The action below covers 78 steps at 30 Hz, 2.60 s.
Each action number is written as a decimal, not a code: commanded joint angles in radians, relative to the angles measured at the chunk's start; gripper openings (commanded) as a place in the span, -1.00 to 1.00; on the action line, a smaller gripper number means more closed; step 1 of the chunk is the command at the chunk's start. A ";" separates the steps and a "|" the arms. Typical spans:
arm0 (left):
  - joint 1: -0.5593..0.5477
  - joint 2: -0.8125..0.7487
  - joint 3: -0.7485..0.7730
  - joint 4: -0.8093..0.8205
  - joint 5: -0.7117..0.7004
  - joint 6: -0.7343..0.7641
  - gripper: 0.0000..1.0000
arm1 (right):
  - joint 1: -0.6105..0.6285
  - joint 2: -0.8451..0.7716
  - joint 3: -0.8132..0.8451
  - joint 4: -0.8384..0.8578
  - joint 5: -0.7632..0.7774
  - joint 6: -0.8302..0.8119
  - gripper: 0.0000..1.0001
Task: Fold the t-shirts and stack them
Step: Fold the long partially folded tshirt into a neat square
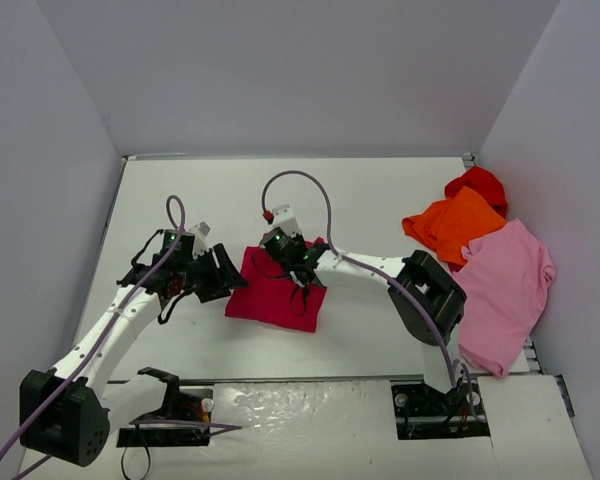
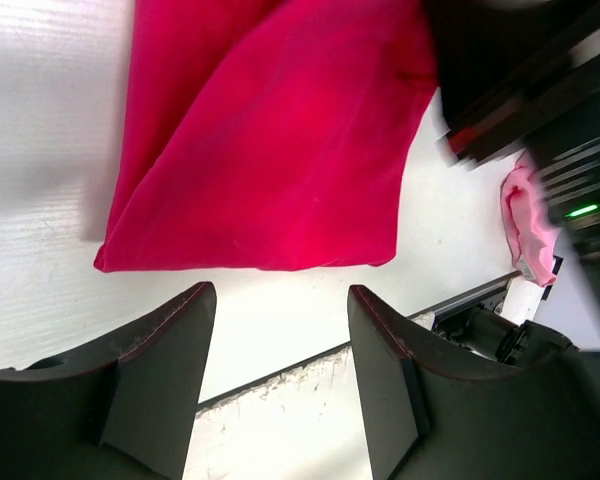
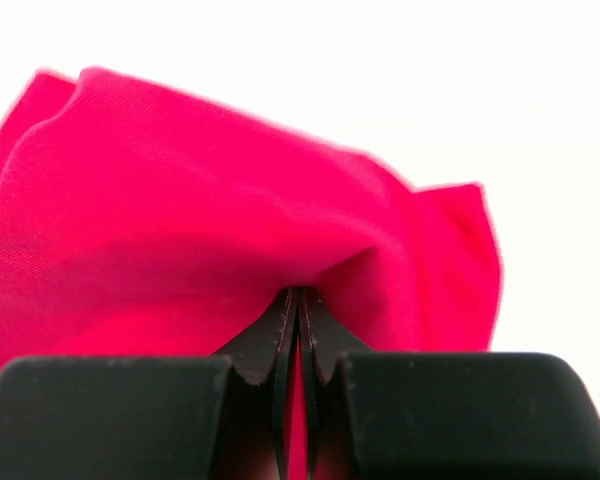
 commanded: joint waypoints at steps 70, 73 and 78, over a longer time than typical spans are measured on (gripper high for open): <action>-0.004 0.074 -0.037 0.151 0.058 0.009 -0.13 | -0.225 0.018 -0.006 -0.018 -0.131 -0.046 -1.00; -0.005 0.059 -0.045 0.152 0.051 0.009 -0.21 | -0.239 0.054 -0.014 0.003 -0.169 -0.034 -1.00; -0.004 0.023 -0.059 0.151 0.036 0.011 -0.41 | -0.258 0.092 -0.045 0.022 -0.180 -0.027 -1.00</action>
